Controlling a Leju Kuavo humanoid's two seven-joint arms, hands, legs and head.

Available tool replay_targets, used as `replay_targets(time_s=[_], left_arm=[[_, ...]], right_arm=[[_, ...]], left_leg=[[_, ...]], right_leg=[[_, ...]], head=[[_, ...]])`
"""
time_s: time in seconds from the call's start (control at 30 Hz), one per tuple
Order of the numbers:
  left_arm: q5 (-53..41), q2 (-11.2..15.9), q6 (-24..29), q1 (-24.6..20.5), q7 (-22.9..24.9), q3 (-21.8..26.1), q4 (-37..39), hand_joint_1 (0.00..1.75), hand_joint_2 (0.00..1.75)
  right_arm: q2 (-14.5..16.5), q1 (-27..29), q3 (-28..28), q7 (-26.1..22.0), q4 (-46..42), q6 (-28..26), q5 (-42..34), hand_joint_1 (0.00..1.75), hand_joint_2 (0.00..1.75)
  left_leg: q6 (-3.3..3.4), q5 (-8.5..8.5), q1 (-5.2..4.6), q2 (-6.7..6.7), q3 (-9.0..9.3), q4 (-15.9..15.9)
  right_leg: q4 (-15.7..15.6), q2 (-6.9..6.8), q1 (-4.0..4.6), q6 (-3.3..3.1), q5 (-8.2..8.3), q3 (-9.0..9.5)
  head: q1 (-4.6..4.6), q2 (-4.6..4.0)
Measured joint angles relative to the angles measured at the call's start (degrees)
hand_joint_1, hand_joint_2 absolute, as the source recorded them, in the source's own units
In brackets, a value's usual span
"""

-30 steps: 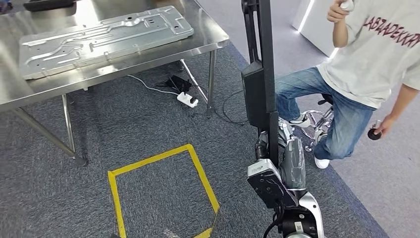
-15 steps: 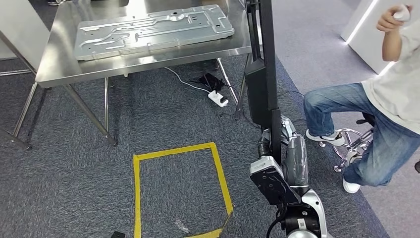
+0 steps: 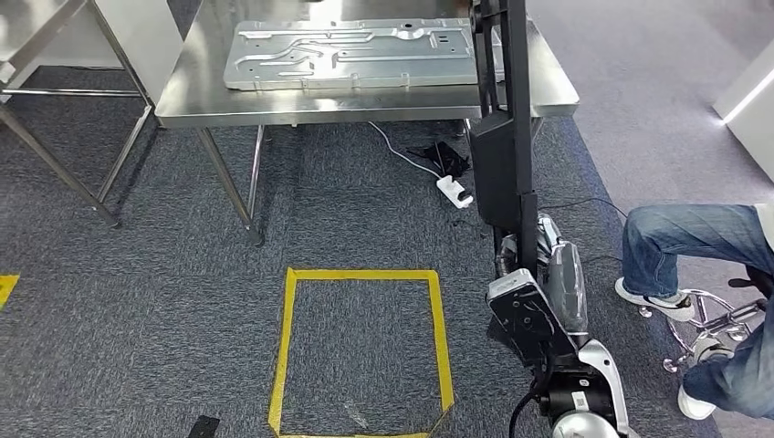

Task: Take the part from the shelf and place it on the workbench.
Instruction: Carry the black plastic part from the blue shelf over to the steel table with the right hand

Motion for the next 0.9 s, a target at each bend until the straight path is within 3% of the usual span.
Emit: replay_targets(time_s=[0.07,0.13,0.2,0.3,0.37,0.4,0.5,0.57,0.7,0.73,0.83,0.87,0.9], left_arm=[[0.48,0.11,-1.51,-0.07,-0.61,0.34,0.0,0.0,1.75],[1.0,0.48,-3.52,-0.09,-1.32,0.73,-0.01,0.0,1.75],[1.05,0.87,-4.48,-0.21,-1.7,0.89,-0.01,0.0,1.75],[0.46,1.08,-3.89,-0.69,-1.39,0.89,-0.01,0.0,1.75],[0.03,1.19,-3.09,-0.89,-0.97,0.88,-0.01,0.0,1.75],[-0.13,1.26,-2.79,-0.93,-0.85,0.88,-0.01,0.0,1.75],[-0.22,1.47,-2.48,-1.11,-0.72,0.88,-0.01,0.0,1.75],[-0.16,1.5,-2.48,-1.25,-0.74,0.87,-0.01,0.0,1.75],[-0.39,1.52,-2.55,-1.16,-0.79,0.78,-0.01,0.0,1.75],[-0.44,1.52,-2.54,-1.17,-0.77,0.74,-0.01,0.0,1.75],[-0.46,1.56,-2.1,-1.17,-0.74,0.61,-0.01,0.0,1.75],[-0.46,1.58,-1.87,-1.12,-0.75,0.58,-0.01,0.0,1.75],[-0.47,1.58,-1.69,-1.07,-0.75,0.54,-0.01,0.0,1.75]], right_arm=[[-0.94,-0.96,-0.52,1.91,0.02,2.63,-1.87,1.75,1.75],[-2.37,-2.49,-1.05,4.64,0.07,5.89,-2.69,1.75,1.75],[-3.94,-4.58,-1.8,7.45,0.12,9.03,-2.44,1.75,1.75],[-6.08,-7.79,-3.2,11.14,0.13,12.37,-1.18,1.75,1.75],[-7.25,-9.49,-4.01,12.72,0.13,13.62,-0.43,1.75,1.75],[-7.73,-10.22,-4.34,13.24,0.13,14.02,-0.13,1.75,1.75],[-9.05,-12.0,-5.24,14.28,-0.12,14.82,0.88,1.75,1.75],[-9.85,-12.74,-5.68,14.71,-0.41,14.95,1.46,1.75,1.75],[-11.3,-13.16,-6.35,15.2,-1.11,14.97,2.19,1.75,1.75],[-11.64,-13.23,-6.52,15.33,-1.37,15.03,2.42,1.75,1.75],[-12.37,-13.2,-6.93,15.87,-1.9,15.36,3.36,1.75,1.75],[-12.56,-13.06,-7.02,16.09,-1.99,15.5,3.66,1.75,1.75],[-12.79,-12.94,-7.09,16.33,-2.09,15.65,3.93,1.75,1.75]], left_leg=[[-0.57,0.19,-0.06,-0.44,-0.25,-0.09],[-1.26,0.41,-0.09,-0.51,-0.5,-0.3],[-1.77,-0.84,-0.14,0.86,-1.35,1.29],[-2.28,-5.92,-0.02,2.86,-5.62,11.04],[-2.51,-6.9,0.05,3.06,-7.57,15.52],[-2.53,-5.89,0.06,3.16,-7.02,14.62],[-2.09,-1.51,-0.05,3.81,-1.35,3.85],[-1.57,-1.16,-0.26,4.05,0.59,0.03],[-0.13,-1.75,-0.14,3.62,1.59,-0.58],[0.2,-1.89,-0.05,3.54,2.05,-0.69],[0.63,-2.74,-0.04,3.38,3.14,-0.78],[0.59,-3.14,-0.04,3.28,3.61,-0.77],[0.51,-3.58,-0.03,3.16,4.17,-0.77]], right_leg=[[-3.16,0.55,0.23,-0.44,0.69,1.1],[-3.53,0.43,0.22,-1.0,1.04,1.17],[-4.09,0.1,-0.08,-1.72,1.58,1.37],[-4.32,-0.64,-0.09,-2.3,1.77,1.35],[-4.26,-1.14,-0.03,-2.34,1.63,1.4],[-4.21,-1.32,-0.03,-2.27,1.53,1.48],[-3.81,-1.73,0.08,-1.66,0.94,1.74],[-3.59,-1.93,0.29,-1.02,0.66,1.73],[-1.34,-1.77,0.13,0.1,0.0,1.04],[1.08,-1.54,0.03,0.39,-0.93,-0.26],[11.49,-1.07,-0.15,0.98,-4.2,-7.01],[13.08,-1.05,-0.2,1.05,-4.13,-8.62],[12.61,-1.05,-0.25,1.05,-2.99,-9.23]], head=[[-0.04,0.0],[-0.07,0.0],[-0.28,0.0],[-0.64,0.0],[-0.65,0.0],[-0.64,0.0],[-0.64,0.0],[-0.58,0.0],[-0.43,0.0],[-0.36,0.0],[-0.3,0.0],[-0.3,0.0],[-0.29,0.0]])
